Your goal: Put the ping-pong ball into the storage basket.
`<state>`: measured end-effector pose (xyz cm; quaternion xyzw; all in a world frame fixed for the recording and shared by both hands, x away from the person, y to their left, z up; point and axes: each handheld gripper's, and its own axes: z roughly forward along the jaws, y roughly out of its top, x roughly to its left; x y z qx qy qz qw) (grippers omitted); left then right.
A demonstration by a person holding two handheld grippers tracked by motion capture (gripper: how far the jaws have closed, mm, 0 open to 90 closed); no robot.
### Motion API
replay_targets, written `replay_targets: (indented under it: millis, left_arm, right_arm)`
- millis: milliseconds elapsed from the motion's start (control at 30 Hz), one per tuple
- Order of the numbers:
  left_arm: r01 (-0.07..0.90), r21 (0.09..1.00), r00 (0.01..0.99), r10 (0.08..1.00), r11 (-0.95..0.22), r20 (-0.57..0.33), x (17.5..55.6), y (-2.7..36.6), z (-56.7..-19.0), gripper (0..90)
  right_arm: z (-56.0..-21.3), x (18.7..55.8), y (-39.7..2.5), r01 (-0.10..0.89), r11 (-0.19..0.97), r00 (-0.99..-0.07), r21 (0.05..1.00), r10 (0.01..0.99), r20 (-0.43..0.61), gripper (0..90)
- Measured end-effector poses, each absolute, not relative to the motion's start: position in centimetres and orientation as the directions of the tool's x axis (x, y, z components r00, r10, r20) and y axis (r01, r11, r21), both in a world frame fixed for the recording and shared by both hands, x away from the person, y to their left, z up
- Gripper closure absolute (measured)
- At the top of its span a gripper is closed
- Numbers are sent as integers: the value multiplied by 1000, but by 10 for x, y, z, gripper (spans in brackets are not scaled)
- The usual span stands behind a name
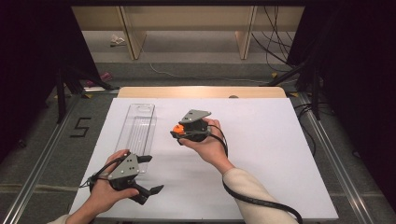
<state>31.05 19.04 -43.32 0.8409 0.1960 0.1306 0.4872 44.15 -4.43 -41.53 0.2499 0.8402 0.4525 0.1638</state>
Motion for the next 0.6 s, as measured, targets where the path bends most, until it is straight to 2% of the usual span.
replay_targets:
  millis: [600]
  left_arm:
    - [202,870,890,456,-451,30,310,190,-433,0]
  right_arm:
    - [-413,442,-40,266,462,-824,846,565,-49,514]
